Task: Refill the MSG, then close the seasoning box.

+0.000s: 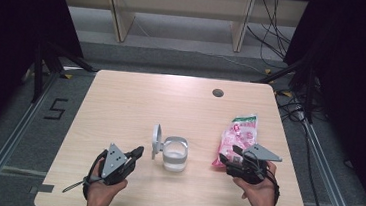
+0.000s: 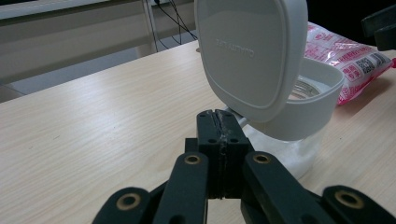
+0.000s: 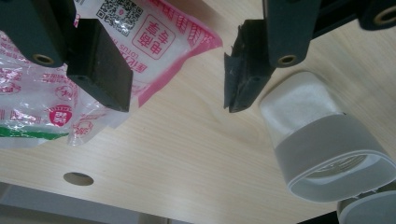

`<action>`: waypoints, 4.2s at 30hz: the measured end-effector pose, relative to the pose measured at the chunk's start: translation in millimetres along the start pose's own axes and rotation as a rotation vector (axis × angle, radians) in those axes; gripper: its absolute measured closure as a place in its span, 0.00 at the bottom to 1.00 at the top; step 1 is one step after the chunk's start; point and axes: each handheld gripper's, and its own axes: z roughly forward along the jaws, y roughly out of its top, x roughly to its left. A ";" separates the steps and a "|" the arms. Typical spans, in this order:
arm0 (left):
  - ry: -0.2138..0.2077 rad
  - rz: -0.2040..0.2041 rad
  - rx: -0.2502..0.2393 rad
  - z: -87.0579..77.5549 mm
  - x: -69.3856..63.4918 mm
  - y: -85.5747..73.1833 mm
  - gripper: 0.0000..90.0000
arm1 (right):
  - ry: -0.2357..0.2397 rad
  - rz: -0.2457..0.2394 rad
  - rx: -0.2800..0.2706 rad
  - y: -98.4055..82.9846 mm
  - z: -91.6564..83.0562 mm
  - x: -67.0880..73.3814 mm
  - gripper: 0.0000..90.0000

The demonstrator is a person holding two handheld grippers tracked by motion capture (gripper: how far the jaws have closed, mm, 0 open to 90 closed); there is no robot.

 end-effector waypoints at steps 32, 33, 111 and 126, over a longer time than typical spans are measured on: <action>-0.039 0.022 -0.020 3.8 -2.6 21.2 0.99 | 0.038 -0.068 0.038 -8.9 1.6 17.3 0.44; -0.037 0.021 -0.021 3.8 -2.1 21.9 0.99 | 0.042 -0.079 0.038 -8.9 1.5 16.6 0.44; -0.107 -0.088 0.025 10.3 -19.4 5.9 0.29 | 0.068 -0.086 0.080 -17.7 1.7 17.1 0.43; -0.088 -0.126 0.016 4.5 -29.8 -14.0 0.28 | 0.058 -0.103 0.081 -18.0 2.1 20.8 0.43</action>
